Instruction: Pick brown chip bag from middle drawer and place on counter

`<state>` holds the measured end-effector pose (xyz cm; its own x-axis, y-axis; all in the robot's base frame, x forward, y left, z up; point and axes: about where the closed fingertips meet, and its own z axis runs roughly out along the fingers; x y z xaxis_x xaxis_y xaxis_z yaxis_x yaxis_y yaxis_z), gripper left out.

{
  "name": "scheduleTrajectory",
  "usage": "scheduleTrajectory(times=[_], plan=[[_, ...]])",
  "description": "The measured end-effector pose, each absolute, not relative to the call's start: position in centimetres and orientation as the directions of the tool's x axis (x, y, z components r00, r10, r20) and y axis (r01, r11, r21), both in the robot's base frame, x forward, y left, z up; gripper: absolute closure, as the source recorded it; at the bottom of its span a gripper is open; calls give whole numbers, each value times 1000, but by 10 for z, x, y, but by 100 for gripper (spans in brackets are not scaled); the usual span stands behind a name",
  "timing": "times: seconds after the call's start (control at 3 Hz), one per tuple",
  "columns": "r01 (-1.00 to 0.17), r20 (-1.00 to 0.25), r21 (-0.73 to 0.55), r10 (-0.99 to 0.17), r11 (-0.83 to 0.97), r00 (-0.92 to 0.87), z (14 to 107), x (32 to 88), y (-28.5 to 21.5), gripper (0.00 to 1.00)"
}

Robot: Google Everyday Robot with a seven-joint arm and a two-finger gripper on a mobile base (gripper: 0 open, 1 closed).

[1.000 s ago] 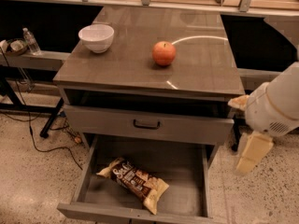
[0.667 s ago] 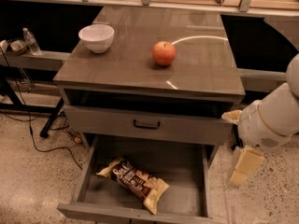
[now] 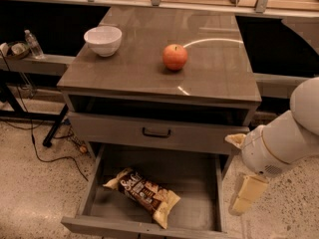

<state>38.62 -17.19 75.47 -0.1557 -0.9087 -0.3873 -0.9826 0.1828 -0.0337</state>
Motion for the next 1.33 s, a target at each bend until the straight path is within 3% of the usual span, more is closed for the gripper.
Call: scheduleTrajectory(times=[0.33,1.33], plan=[[-974,-419,-55,-890,222,-179,750,395,-169,0],[-944,-574,39,-767,326,-288,628,460,-94,0]])
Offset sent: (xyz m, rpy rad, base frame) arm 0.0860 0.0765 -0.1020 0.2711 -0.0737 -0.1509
